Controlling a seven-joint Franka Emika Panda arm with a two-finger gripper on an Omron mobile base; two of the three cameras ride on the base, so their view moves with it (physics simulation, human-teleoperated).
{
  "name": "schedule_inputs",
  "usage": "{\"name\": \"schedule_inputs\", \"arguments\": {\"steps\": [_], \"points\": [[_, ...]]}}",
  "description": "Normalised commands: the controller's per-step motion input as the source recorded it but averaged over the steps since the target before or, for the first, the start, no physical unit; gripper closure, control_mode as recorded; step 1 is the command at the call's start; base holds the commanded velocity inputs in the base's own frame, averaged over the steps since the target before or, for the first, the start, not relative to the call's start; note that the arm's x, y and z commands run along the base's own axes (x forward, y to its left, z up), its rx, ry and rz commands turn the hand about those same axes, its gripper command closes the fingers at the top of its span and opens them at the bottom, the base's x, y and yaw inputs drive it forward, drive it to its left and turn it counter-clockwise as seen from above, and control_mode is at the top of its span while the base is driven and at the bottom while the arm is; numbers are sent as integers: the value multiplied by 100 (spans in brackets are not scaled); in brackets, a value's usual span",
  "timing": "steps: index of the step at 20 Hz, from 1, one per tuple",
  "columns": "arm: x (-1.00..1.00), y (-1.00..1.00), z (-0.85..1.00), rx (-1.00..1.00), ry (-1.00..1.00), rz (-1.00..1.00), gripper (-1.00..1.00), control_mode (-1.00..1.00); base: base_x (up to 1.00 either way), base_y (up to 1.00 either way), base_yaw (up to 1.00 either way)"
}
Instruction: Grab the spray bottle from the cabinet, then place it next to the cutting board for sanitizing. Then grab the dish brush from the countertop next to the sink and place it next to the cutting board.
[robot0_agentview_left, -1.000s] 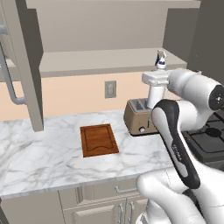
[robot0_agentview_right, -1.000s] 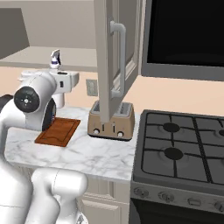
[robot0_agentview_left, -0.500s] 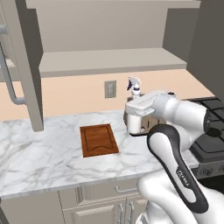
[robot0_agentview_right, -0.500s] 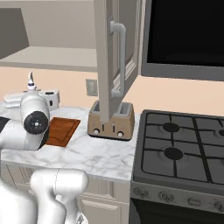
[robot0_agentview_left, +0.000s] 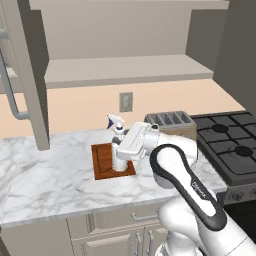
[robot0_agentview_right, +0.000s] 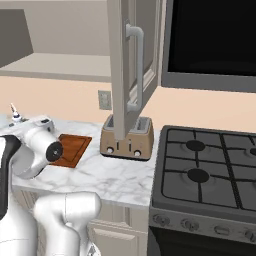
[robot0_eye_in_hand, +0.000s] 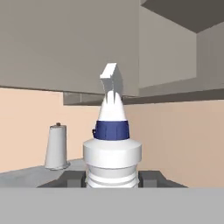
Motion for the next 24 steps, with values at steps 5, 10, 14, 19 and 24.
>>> {"name": "schedule_inputs", "arguments": {"steps": [5,10,14,19,24], "points": [[70,83,-24,11,0,22,100,-100,0,0,0],[90,56,-11,7,3,13,100,-100,0,0,0],[66,26,-3,-2,0,2,100,-100,0,0,0],[22,15,0,-11,0,-1,100,-100,0,0,0],[0,15,0,-13,0,-13,100,-100,0,0,0]]}}
